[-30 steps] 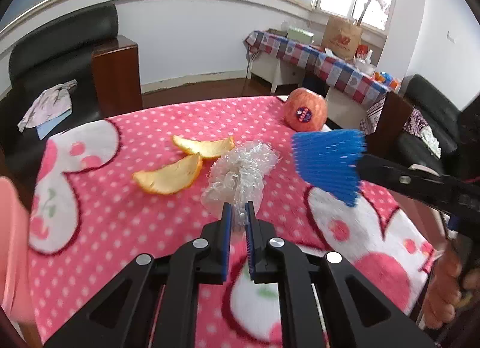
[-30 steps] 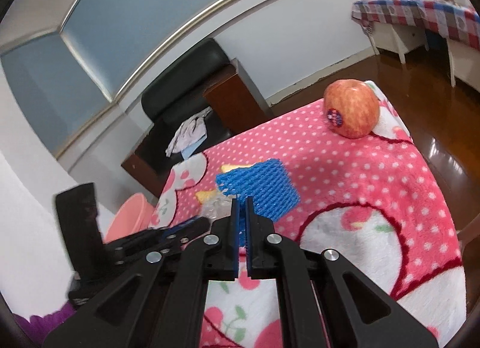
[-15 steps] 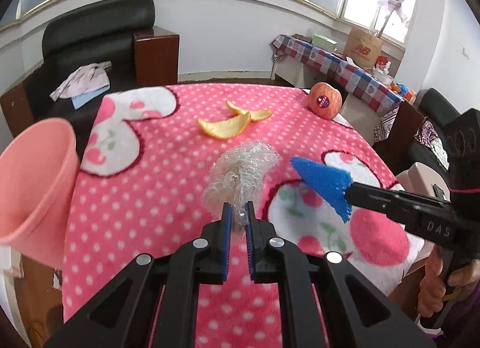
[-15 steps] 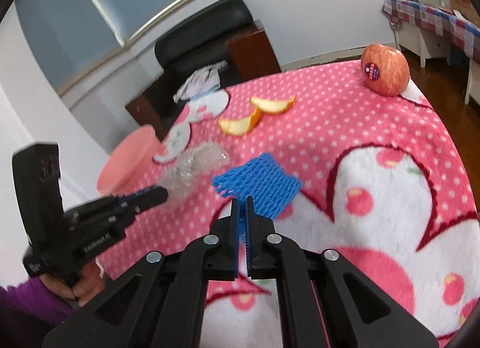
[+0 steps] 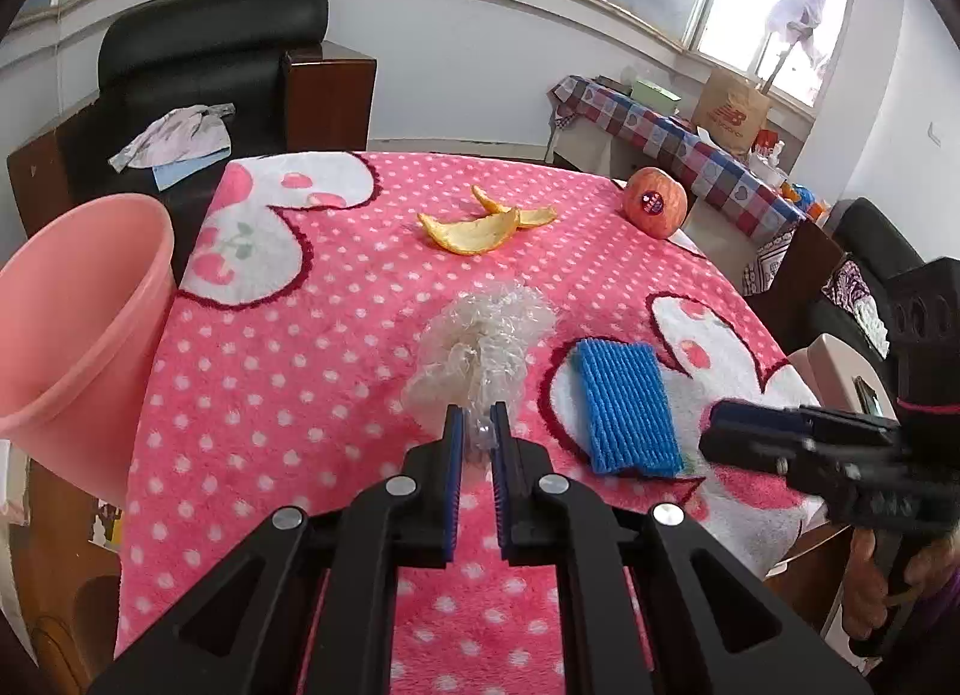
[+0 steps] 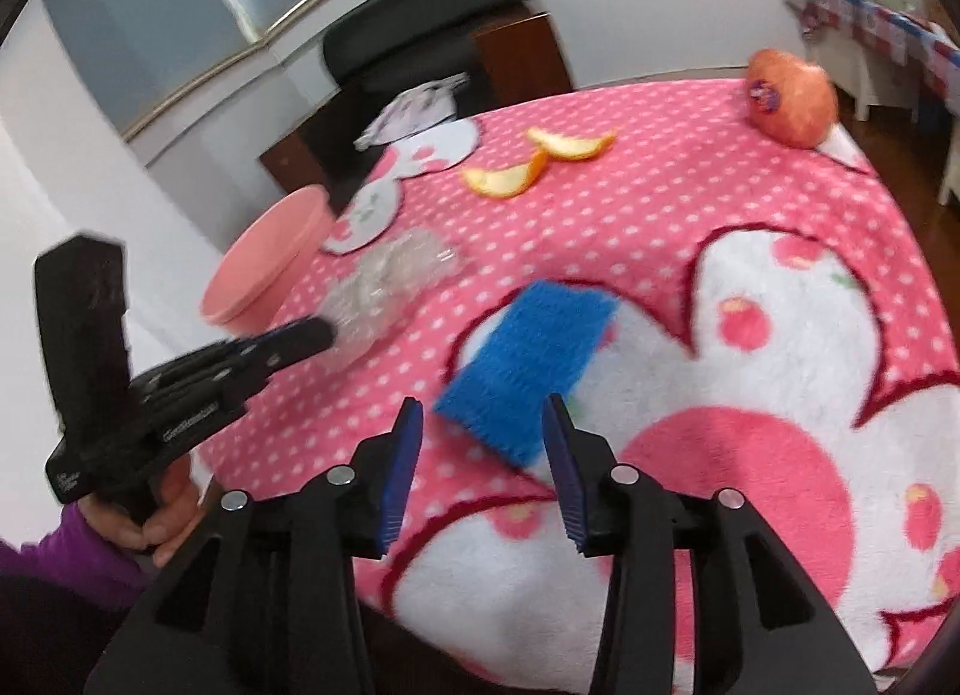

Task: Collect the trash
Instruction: 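Lift the clear wrapper and blue net off the table with both grippers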

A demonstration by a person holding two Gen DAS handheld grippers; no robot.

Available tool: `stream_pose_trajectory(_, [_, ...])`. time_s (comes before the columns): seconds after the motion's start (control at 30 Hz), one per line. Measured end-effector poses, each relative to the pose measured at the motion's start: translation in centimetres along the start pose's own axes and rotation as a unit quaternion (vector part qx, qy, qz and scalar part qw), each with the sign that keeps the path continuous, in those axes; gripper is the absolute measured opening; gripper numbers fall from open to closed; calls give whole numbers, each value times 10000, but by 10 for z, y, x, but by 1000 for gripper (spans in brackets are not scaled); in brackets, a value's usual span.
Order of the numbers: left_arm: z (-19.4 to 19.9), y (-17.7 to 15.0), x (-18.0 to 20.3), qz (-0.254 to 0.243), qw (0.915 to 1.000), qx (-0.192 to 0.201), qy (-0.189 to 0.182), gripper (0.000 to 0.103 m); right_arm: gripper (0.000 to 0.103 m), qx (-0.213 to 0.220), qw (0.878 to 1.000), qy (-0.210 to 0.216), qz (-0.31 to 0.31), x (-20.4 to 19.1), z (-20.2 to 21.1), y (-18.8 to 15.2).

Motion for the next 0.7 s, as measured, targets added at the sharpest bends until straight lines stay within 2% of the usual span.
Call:
stream_pose_trajectory(0.17, [-1, -2, -1, -12, 10000, 12, 11, 8, 42, -131, 9996, -41, -258, 8, -16, 8])
stream_pose_trajectory(0.4, [3, -4, -9, 53, 9999, 88, 29, 8, 42, -181, 9991, -360, -98, -4, -35, 10])
stream_pose_trajectory(0.43, [4, -4, -11, 71, 9999, 94, 32, 8, 33, -141, 9992, -381, -49, -6, -34, 10])
stream_pose_trajectory(0.47, [4, -5, -12, 84, 9999, 98, 34, 8, 18, -138, 9989, -439, 5, -7, -35, 11])
stream_pose_trajectory(0.53, [3, -5, -16, 135, 9999, 104, 22, 8, 9, -111, 9989, -459, 75, -10, -34, 13])
stream_pose_trajectory(0.57, [3, -5, -17, 159, 9998, 108, 15, 8, 7, -93, 9989, -456, 102, -12, -34, 14])
stream_pose_trajectory(0.7, [6, -5, -23, 219, 9996, 169, 15, 8, 6, 211, 9987, -401, 232, -22, -22, 19])
Point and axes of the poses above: each gripper's, at about its wrist camera, not at the fingertips, and z roughly against the way its jaws point, x to its right, y to its top, the point moved 2 cm from there along -z, roughly the way its jaws point, and after that the axes turned 15 degrees about -x, right-handed, at the moved point
